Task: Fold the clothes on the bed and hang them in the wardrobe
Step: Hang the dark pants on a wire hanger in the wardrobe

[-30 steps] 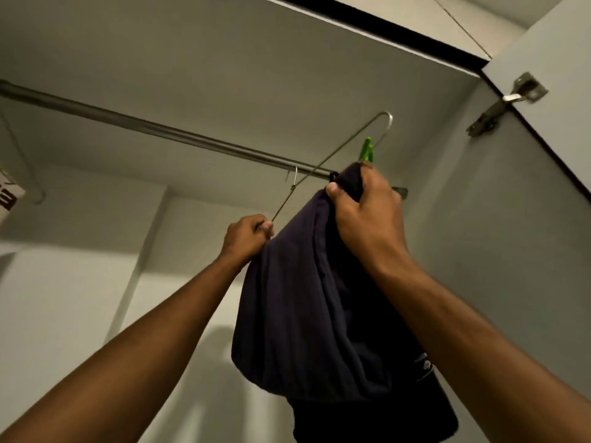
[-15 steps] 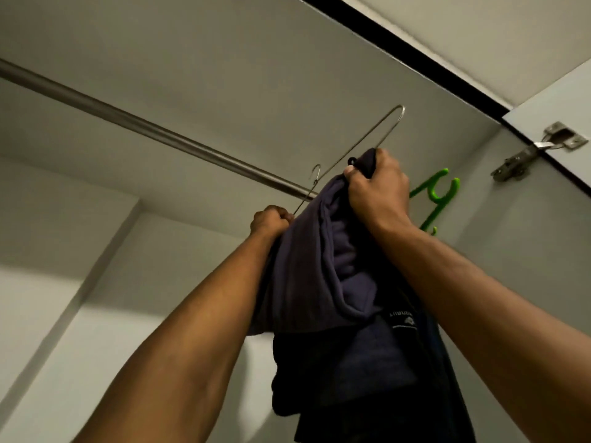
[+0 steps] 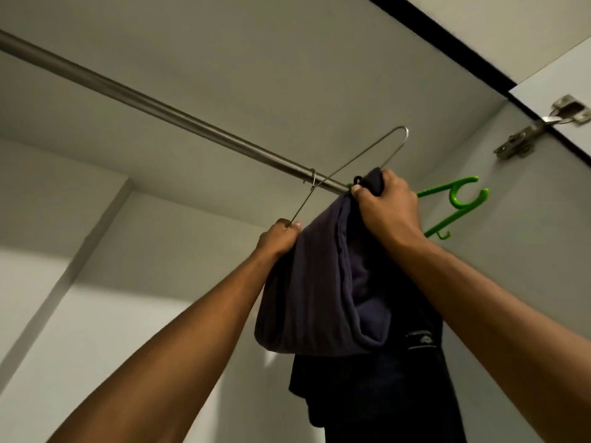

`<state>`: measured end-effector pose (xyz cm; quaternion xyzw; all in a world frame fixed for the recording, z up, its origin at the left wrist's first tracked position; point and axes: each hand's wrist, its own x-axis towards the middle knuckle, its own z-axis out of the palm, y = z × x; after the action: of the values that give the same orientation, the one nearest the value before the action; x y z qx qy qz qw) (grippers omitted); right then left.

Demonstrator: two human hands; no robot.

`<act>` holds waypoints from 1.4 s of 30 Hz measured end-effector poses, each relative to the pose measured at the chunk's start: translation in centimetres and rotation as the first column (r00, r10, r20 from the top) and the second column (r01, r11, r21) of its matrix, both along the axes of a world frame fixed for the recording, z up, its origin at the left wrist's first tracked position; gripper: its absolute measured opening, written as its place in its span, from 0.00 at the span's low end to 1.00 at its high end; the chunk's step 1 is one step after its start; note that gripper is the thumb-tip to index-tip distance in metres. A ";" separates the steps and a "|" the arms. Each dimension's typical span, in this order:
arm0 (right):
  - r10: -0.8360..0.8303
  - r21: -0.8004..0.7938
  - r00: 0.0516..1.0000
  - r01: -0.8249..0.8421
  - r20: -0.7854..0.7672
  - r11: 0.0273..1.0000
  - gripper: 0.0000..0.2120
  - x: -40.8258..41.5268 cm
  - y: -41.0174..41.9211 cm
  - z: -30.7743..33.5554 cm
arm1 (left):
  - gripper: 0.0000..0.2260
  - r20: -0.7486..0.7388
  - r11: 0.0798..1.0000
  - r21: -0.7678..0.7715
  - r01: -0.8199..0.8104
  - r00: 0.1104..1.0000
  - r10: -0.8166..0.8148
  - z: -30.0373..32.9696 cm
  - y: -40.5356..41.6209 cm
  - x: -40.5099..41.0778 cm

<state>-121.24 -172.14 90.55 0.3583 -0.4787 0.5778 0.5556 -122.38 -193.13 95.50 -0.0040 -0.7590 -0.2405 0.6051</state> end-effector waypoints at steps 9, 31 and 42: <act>0.162 0.115 0.987 -0.162 0.003 0.980 0.08 -1.4 0.7 0.4 | 0.23 -0.003 0.994 -0.078 0.076 0.997 -0.076 0.1 0.4 0.2; 0.243 -0.085 0.964 -0.235 0.111 0.968 0.08 -8.0 2.9 1.0 | 0.24 0.165 0.969 -0.228 0.094 0.985 -0.057 2.2 6.8 -8.6; 0.385 -0.044 0.922 -0.383 0.047 0.923 0.07 -5.8 3.5 1.4 | 0.11 -0.034 0.987 -0.125 -0.099 0.995 0.095 3.1 4.8 -4.3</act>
<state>-127.06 -168.66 92.00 0.4198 -0.4044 0.6930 0.4243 -126.66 -188.31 98.60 -0.0088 -0.7636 -0.1621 0.6249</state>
